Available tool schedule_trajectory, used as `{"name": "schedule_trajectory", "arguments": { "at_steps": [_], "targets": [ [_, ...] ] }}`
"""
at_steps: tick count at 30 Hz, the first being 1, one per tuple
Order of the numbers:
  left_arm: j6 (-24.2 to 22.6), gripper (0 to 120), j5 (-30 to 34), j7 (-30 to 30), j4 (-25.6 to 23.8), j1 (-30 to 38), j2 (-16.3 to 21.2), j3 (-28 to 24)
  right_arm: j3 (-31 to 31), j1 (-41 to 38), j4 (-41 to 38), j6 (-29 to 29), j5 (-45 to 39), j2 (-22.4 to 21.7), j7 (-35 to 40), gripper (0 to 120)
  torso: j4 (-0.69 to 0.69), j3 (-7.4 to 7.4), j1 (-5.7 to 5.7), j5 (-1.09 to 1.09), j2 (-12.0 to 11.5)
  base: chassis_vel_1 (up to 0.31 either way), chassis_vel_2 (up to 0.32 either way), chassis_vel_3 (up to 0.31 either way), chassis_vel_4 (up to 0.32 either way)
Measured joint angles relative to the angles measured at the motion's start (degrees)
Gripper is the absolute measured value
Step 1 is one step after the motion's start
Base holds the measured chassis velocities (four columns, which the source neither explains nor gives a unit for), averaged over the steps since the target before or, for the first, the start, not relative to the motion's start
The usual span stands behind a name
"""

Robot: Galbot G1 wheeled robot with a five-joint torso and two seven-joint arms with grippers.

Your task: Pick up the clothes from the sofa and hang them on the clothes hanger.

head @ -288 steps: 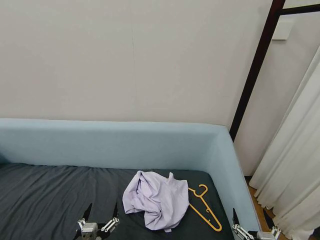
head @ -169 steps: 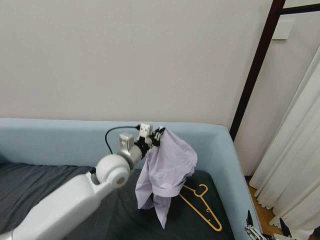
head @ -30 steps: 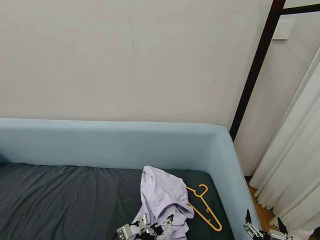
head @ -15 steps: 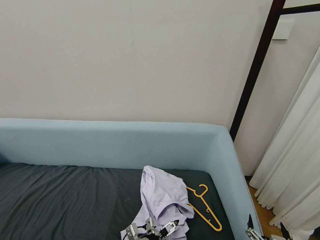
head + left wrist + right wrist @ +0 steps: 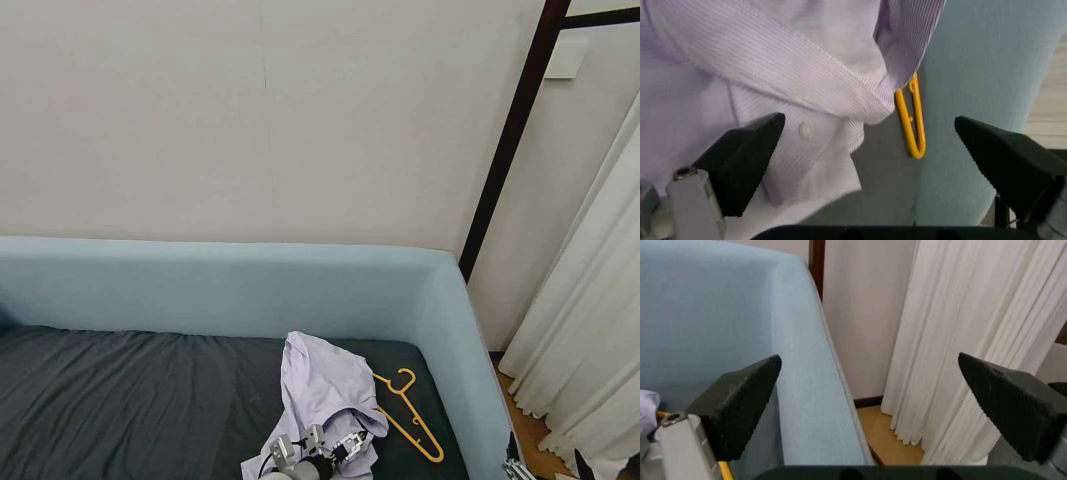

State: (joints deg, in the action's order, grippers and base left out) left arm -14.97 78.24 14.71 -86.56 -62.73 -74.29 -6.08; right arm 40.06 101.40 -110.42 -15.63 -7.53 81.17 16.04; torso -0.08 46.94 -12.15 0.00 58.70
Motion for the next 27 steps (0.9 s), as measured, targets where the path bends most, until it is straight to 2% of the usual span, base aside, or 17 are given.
{"name": "schedule_trajectory", "arguments": {
  "at_steps": [3,8,13,18,27],
  "targets": [
    [0.06,100,0.0,1.49,-1.4,-1.74,-0.37,-0.56,-0.24,0.0,-0.28,0.09,0.14,-0.01,-0.01,100,-0.01,0.0,0.0,0.0,0.0,0.0,0.0,0.0,0.0],
    [0.09,100,-0.13,1.51,-1.04,-2.46,-1.48,0.53,-0.2,-0.02,-0.46,0.21,0.16,0.21,-0.01,100,0.0,0.0,0.0,0.0,0.0,0.0,0.0,0.0,0.0],
    [0.31,100,-1.54,-0.62,6.23,0.97,-3.95,1.12,-0.13,0.25,-0.34,0.22,0.37,0.12,-0.01,100,-0.01,0.0,0.0,0.0,0.0,0.0,0.0,0.0,0.0],
    [0.61,100,-2.69,-2.02,9.11,2.4,-5.57,1.16,-0.18,0.73,-0.32,0.17,0.73,0.47,0.0,100,-0.01,0.0,0.0,0.0,0.0,0.0,0.0,0.0,0.0],
    [1.16,100,-3.71,-2.46,7.63,3.16,-5.72,1.43,-0.78,0.51,-0.08,0.11,1.13,0.67,0.0,100,-0.01,0.0,0.0,0.0,0.0,0.0,0.0,0.0,0.0]
  ]
}}
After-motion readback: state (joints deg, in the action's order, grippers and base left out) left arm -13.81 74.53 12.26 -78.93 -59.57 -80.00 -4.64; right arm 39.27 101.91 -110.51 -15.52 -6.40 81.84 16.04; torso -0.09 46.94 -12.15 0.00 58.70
